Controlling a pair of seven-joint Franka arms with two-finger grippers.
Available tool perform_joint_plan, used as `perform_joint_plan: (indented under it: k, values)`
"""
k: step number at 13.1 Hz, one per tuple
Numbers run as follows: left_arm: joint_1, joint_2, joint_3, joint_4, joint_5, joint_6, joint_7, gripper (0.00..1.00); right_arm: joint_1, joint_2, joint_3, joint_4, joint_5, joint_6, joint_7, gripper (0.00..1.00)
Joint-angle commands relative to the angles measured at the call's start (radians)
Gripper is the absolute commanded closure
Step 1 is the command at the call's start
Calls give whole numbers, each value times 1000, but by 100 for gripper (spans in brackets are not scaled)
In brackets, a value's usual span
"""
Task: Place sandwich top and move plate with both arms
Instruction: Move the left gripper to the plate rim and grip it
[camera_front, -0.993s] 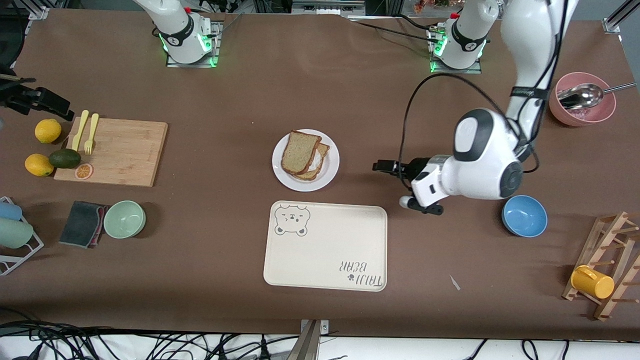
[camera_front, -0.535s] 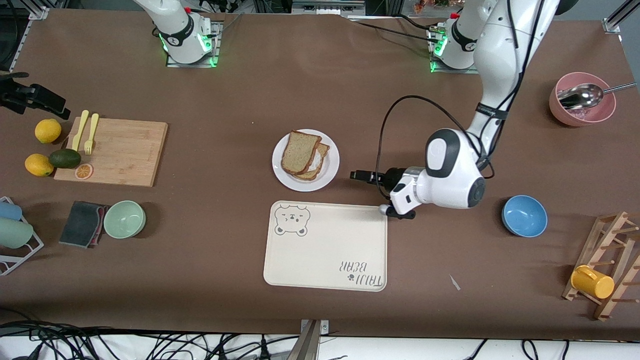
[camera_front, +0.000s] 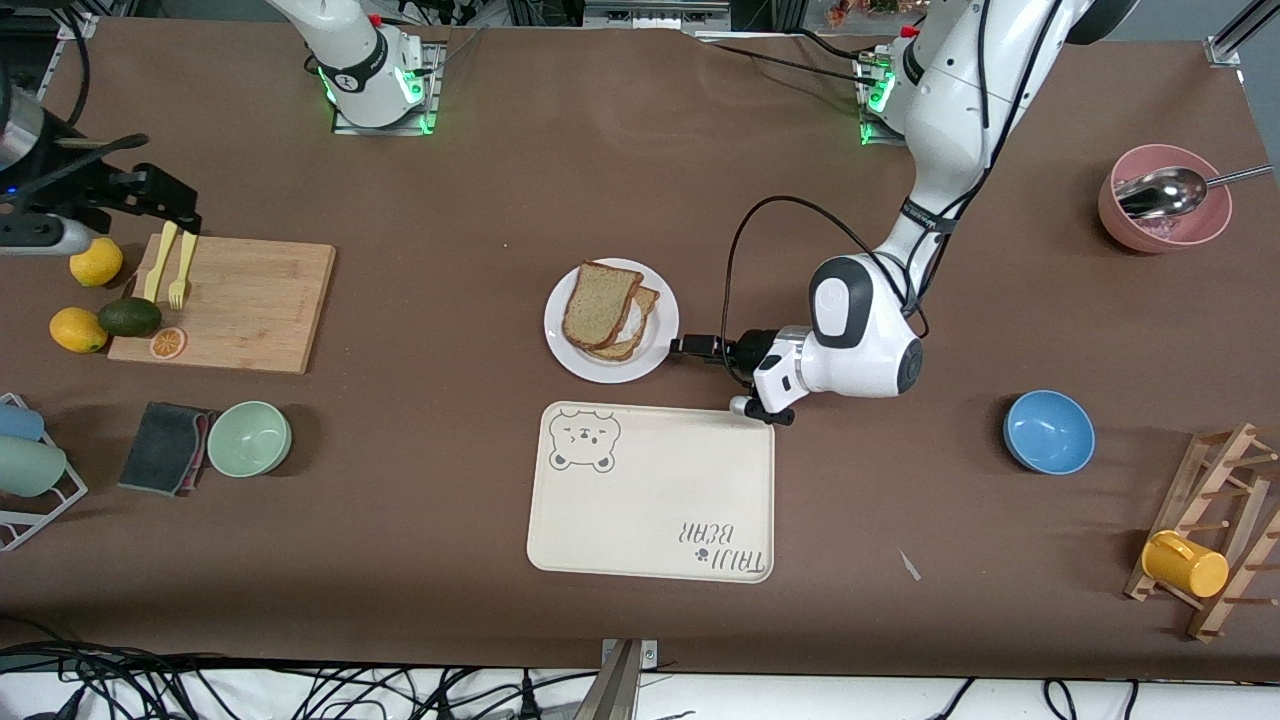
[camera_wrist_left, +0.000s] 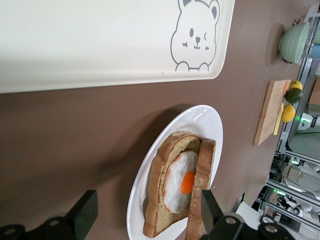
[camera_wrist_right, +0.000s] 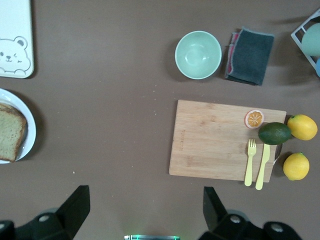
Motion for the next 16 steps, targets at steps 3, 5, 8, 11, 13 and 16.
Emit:
perform_joint_plan:
  k: [3, 5, 8, 11, 13, 16]
  values:
    - [-35, 25, 9, -35, -163, 32, 176, 18, -7, -26, -1, -23, 0, 6, -2, 0]
    - [-50, 30, 9, -52, -191, 32, 274, 39, -7, -25, -2, -25, 0, 19, -2, 0]
    - [-52, 51, 9, -54, -232, 32, 348, 45, -7, -23, -2, -25, 0, 20, -2, 0]
    - [-59, 57, 9, -52, -234, 35, 357, 54, -7, -23, -2, -42, 2, 17, -2, 0]
    - [-72, 71, 9, -52, -235, 72, 397, 58, -7, -25, -10, -42, 2, 14, -3, 0]
    - [-81, 74, 9, -51, -234, 81, 398, 77, -7, -28, -10, -42, 3, 6, -3, 0]
